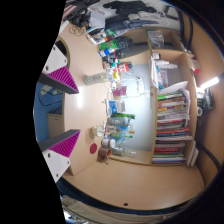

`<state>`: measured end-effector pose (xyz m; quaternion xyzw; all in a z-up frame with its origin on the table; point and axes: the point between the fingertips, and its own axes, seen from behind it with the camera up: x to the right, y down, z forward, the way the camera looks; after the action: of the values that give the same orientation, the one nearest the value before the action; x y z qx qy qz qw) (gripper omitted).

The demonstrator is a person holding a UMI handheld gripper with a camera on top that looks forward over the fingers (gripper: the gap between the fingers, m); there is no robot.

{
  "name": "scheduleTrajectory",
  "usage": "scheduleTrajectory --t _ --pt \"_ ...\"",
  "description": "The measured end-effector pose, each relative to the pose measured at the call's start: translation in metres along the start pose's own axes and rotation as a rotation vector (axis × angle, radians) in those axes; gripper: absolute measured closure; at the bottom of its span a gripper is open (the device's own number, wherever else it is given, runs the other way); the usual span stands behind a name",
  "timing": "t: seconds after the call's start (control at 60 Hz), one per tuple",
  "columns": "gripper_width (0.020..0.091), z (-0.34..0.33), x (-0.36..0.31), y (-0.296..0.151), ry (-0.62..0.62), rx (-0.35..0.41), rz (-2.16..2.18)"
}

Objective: Pour water

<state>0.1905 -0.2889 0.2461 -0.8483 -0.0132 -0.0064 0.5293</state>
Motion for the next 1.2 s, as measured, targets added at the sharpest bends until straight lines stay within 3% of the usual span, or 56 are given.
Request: scheduleTrajectory --t 0.2,0.333,0.45,0.9,1.2 --pt "0.0284 0.003 -0.022 -0.003 0.008 0.010 -0.002" --pt "0.0278 0.020 -0.039 -0.011 -0.030 0.068 -0.020" --pt "0.0278 0.054 -0.054 -0.002 -0.037 0.054 -0.033" --pt "0.0275 0.293 -0.216 0.009 -0.227 0.098 -0.050" --pt "0.0274 0.407 -0.241 -0.003 -0.219 0.156 -0.002"
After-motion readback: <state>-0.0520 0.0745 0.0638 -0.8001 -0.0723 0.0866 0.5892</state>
